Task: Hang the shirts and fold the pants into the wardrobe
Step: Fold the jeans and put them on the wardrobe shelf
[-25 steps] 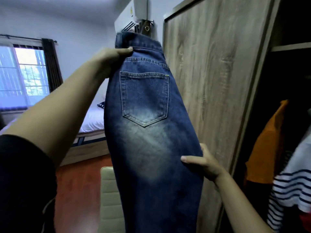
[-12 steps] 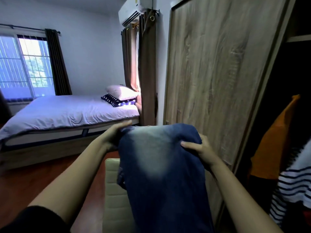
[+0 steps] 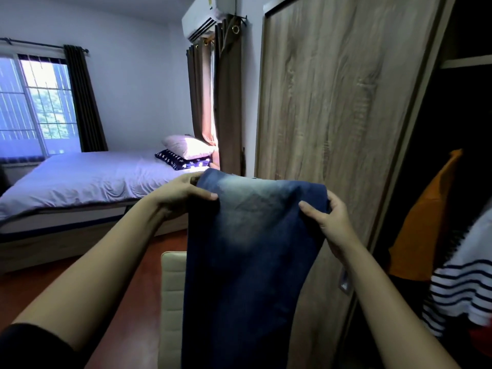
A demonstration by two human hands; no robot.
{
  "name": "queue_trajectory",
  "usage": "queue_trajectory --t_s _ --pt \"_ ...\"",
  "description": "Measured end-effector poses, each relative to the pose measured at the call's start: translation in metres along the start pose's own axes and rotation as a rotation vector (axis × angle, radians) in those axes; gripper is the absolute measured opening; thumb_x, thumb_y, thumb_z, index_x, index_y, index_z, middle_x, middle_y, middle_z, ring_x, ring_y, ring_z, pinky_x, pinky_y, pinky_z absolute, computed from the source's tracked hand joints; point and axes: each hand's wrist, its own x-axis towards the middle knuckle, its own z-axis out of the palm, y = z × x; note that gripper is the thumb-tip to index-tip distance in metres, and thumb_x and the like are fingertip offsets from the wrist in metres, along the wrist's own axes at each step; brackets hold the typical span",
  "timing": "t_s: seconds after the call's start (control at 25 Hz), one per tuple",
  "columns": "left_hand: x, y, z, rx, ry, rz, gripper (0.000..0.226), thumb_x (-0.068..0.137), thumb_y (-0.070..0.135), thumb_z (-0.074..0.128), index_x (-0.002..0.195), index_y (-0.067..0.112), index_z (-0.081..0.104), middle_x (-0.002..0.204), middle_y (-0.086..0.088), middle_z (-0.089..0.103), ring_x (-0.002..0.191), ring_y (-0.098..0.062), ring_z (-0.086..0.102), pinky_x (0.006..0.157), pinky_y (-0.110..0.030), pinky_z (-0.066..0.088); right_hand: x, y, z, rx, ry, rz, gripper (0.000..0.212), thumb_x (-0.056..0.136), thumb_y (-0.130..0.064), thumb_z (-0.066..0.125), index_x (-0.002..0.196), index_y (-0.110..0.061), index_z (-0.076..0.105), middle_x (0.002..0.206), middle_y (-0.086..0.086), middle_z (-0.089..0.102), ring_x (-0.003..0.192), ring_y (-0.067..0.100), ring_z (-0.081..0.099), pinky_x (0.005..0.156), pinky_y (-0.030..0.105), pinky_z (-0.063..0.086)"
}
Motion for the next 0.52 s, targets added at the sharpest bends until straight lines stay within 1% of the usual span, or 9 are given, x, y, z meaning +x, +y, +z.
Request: queue_trajectory --t_s 0.04,0.12,0.2,0.24,0.32,0.4,0.44,0.48,0.52 --pt "0.001 0.0 -0.002 0.034 0.026 0.045 0.048 0.066 -0.01 0.072 0.108 0.011 0.063 0.09 -0.008 0.071 0.079 -0.017 0.069 0.07 -0.026 0.058 0.001 -0.003 -0.002 -0.022 -0.022 -0.02 0.023 0.082 -0.01 0.069 0.104 -0.012 0.064 0.098 0.001 0.072 0.091 0.012 0.068 0.072 0.022 0.054" --pt "0.004 0.004 -0.005 0.092 0.166 0.119 0.051 0.075 -0.015 0.064 0.118 0.013 0.055 0.096 -0.012 0.069 0.082 -0.021 0.066 0.073 -0.028 0.057 0.003 -0.012 -0.001 -0.092 -0.06 -0.064 0.019 0.083 -0.011 0.068 0.101 -0.015 0.065 0.096 -0.001 0.072 0.091 0.01 0.068 0.072 0.021 0.053" --pt "0.008 0.007 -0.007 0.033 0.285 0.178 0.043 0.076 -0.017 0.06 0.113 0.005 0.057 0.092 -0.014 0.068 0.078 -0.021 0.065 0.07 -0.027 0.057 0.009 -0.021 0.004 -0.171 -0.084 -0.148 0.017 0.084 -0.01 0.067 0.099 -0.016 0.065 0.094 -0.002 0.071 0.091 0.008 0.067 0.074 0.021 0.053" --pt "0.008 0.009 -0.008 -0.022 0.305 0.179 0.034 0.077 -0.017 0.058 0.106 0.001 0.06 0.085 -0.011 0.069 0.074 -0.019 0.067 0.069 -0.025 0.057 0.013 -0.026 0.006 -0.21 -0.09 -0.193 0.016 0.085 -0.01 0.067 0.099 -0.017 0.065 0.096 -0.002 0.07 0.092 0.009 0.067 0.076 0.022 0.053" --pt "0.006 0.011 -0.007 -0.044 0.314 0.158 0.024 0.081 -0.014 0.055 0.095 0.004 0.062 0.076 -0.006 0.071 0.07 -0.016 0.067 0.066 -0.021 0.055 0.021 -0.031 0.01 -0.308 -0.065 -0.273 0.017 0.085 -0.013 0.068 0.099 -0.022 0.063 0.103 -0.002 0.064 0.096 0.011 0.064 0.083 0.026 0.052" --pt "0.004 0.011 -0.005 -0.004 0.363 0.17 0.026 0.084 -0.011 0.057 0.095 0.012 0.062 0.083 -0.007 0.068 0.075 -0.016 0.063 0.064 -0.018 0.056 0.026 -0.032 0.012 -0.395 -0.015 -0.314 0.022 0.084 -0.016 0.069 0.096 -0.033 0.06 0.111 -0.001 0.049 0.099 0.011 0.058 0.089 0.025 0.048" --pt "0.003 0.011 -0.003 -0.004 0.391 0.184 0.027 0.085 -0.008 0.058 0.096 0.016 0.061 0.087 -0.008 0.066 0.078 -0.016 0.062 0.064 -0.017 0.055 0.025 -0.035 0.013 -0.404 -0.003 -0.315 0.024 0.084 -0.017 0.069 0.097 -0.035 0.059 0.114 -0.001 0.044 0.1 0.009 0.056 0.091 0.023 0.047" --pt "0.002 0.011 -0.001 -0.002 0.408 0.201 0.025 0.086 -0.005 0.06 0.099 0.016 0.062 0.09 -0.009 0.065 0.08 -0.017 0.062 0.064 -0.017 0.055 0.025 -0.037 0.014 -0.411 -0.004 -0.318 0.024 0.084 -0.018 0.068 0.1 -0.033 0.059 0.115 -0.003 0.044 0.1 0.005 0.056 0.091 0.02 0.047" --pt "0.003 0.01 0.0 0.022 0.427 0.224 0.022 0.086 -0.001 0.061 0.102 0.013 0.063 0.092 -0.01 0.065 0.082 -0.019 0.062 0.066 -0.019 0.055 0.025 -0.041 0.013 -0.425 -0.013 -0.332 0.025 0.085 -0.018 0.067 0.106 -0.03 0.059 0.114 -0.006 0.049 0.1 0.001 0.056 0.091 0.018 0.047"
